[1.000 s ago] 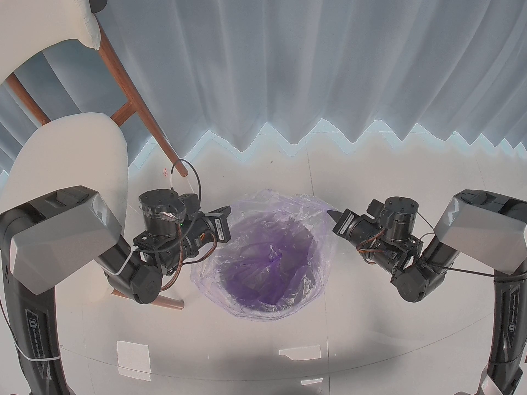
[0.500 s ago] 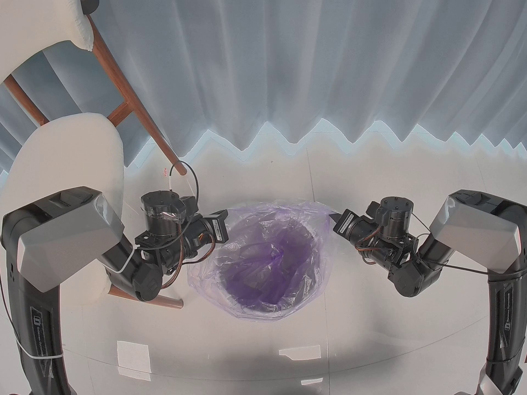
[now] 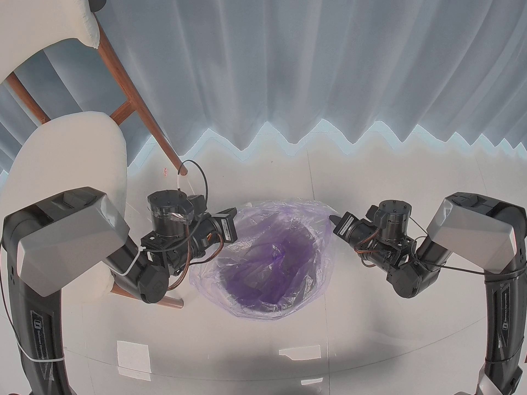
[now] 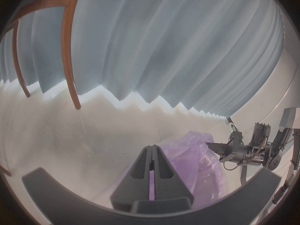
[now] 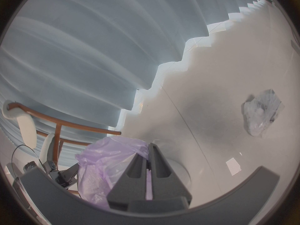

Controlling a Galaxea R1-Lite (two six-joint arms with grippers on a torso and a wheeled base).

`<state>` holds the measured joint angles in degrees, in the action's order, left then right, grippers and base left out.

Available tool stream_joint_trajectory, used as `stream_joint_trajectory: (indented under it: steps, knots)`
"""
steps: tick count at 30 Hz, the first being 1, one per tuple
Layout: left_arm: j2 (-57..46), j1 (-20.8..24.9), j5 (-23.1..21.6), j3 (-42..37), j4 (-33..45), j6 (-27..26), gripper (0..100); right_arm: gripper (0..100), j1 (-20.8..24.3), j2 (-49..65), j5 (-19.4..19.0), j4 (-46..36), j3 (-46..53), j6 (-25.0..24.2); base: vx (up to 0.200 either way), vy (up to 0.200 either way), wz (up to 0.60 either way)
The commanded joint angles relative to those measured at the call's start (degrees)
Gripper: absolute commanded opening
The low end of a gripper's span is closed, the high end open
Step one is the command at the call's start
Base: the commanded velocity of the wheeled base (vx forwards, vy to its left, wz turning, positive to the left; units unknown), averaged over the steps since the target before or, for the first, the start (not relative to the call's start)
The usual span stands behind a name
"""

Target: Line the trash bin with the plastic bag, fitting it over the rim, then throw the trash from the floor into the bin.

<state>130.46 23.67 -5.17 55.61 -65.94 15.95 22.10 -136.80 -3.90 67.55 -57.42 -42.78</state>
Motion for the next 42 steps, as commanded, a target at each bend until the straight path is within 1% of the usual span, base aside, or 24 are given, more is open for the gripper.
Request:
stream_joint_trajectory:
  steps: [1, 4, 9, 10, 12, 16, 24, 27, 42]
  knots:
    - [-2.9, 0.1, -0.1, 1.1, 0.2, -0.1, 0, 0, 0.0, 1.2, -0.1, 0.0, -1.5, -1.5, 0.0, 0.0, 0.0]
    - [-4.4, 0.2, -0.4, 1.6, 0.6, -0.1, 0, 0, 0.0, 1.6, -0.1, -0.2, -1.7, -2.8, 0.0, 0.0, 0.0]
    - [-6.4, 0.8, -0.5, 1.4, 0.1, -0.1, 0, 0, 0.0, 1.7, -0.1, -5.2, -4.5, -6.3, 0.0, 0.0, 0.0]
    - [-6.4, 0.8, -0.5, 1.4, 0.1, -0.1, 0, 0, 0.0, 1.7, -0.1, -5.2, -4.5, -6.3, 0.0, 0.0, 0.0]
    - [-8.0, 1.3, -0.5, 1.3, 0.0, 0.0, 0, 0, 0.0, 1.4, -0.1, -8.9, -7.2, -8.3, 0.0, 0.0, 0.0]
    - [-11.0, 1.6, -0.6, -0.9, 0.1, 0.1, 0, 0, 0.0, 0.7, -0.1, -12.9, -10.1, -9.8, 0.0, 0.0, 0.0]
    - [-15.2, 1.9, -0.7, -6.5, -0.1, 0.1, 0, 0, 0.2, -2.2, 0.0, -18.0, -15.3, -10.3, 0.0, 0.0, 0.0]
    - [-16.1, 1.9, -0.7, -8.0, -0.1, 0.1, 0, 0, 0.2, -2.7, 0.1, -19.4, -15.4, -10.4, 0.0, 0.0, 0.0]
    - [-17.9, 2.3, -0.6, -8.9, -0.2, 0.1, 0, 0, 0.0, -4.7, 1.1, -19.6, -13.2, -11.1, 0.0, 0.0, 0.0]
